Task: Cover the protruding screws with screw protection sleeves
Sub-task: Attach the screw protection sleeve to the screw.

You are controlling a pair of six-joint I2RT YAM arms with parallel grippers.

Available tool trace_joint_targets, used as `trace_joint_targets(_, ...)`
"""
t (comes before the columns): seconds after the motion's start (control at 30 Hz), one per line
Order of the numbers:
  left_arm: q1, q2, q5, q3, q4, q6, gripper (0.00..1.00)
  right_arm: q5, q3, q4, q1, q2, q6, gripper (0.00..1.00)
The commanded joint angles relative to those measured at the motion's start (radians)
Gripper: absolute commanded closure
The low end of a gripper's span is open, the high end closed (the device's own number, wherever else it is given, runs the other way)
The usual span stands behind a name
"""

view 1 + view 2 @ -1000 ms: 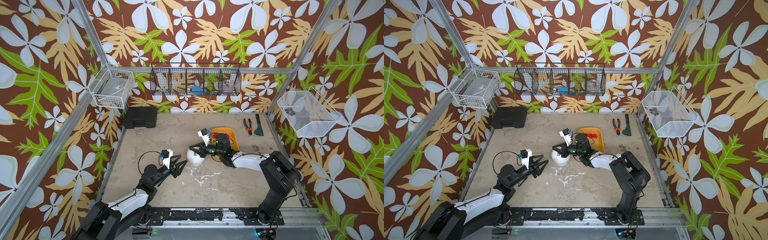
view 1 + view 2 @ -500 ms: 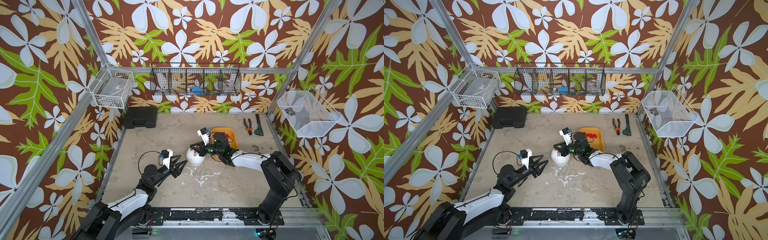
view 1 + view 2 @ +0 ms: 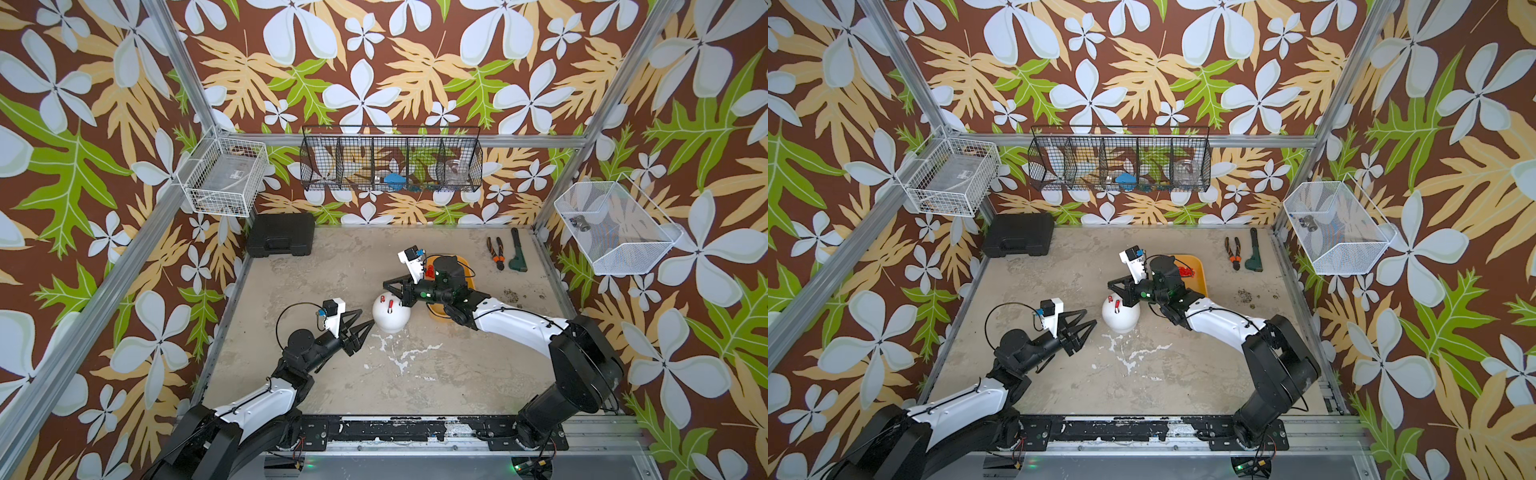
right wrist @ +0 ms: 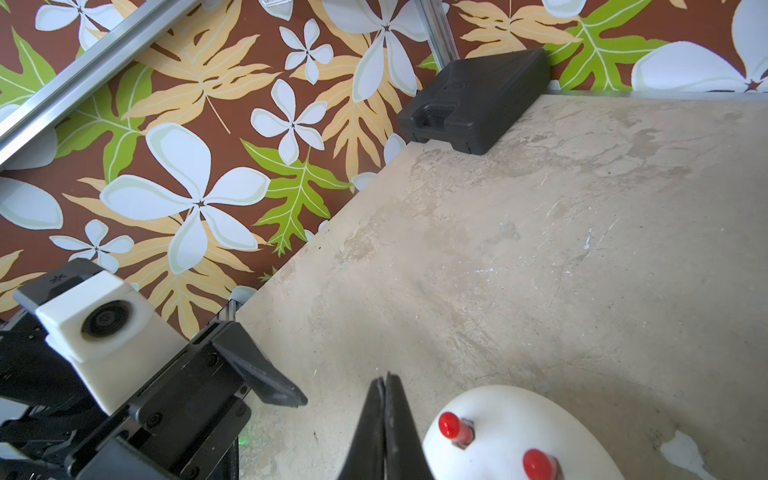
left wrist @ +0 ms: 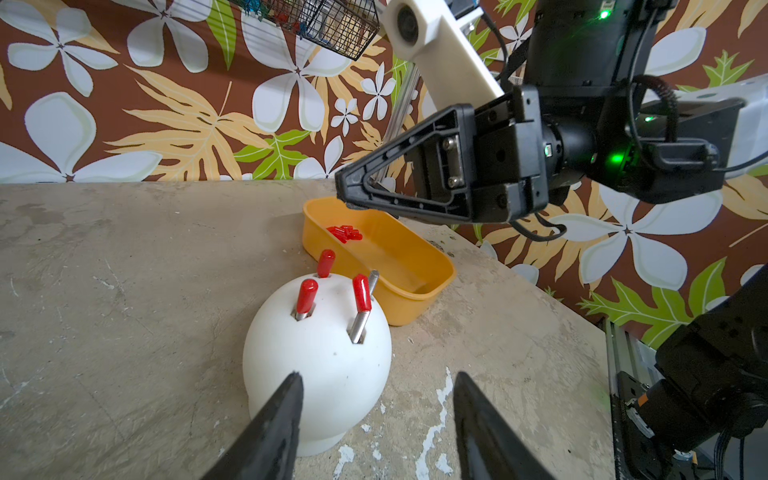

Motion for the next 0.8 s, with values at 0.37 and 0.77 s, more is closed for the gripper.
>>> trace_joint_targets(0.37, 0.000, -0.007, -0.010, 0.008, -0.005, 0.016, 0.41, -0.086, 0.124, -0.726, -0.081, -0.081, 0.099, 0.03)
trace_joint_targets(0.77, 0.000, -0.013, -0.002, 0.008, -0.010, 0.016, 0.41, -0.266, 0.060, -0.588, -0.075, -0.007, 0.255, 0.09)
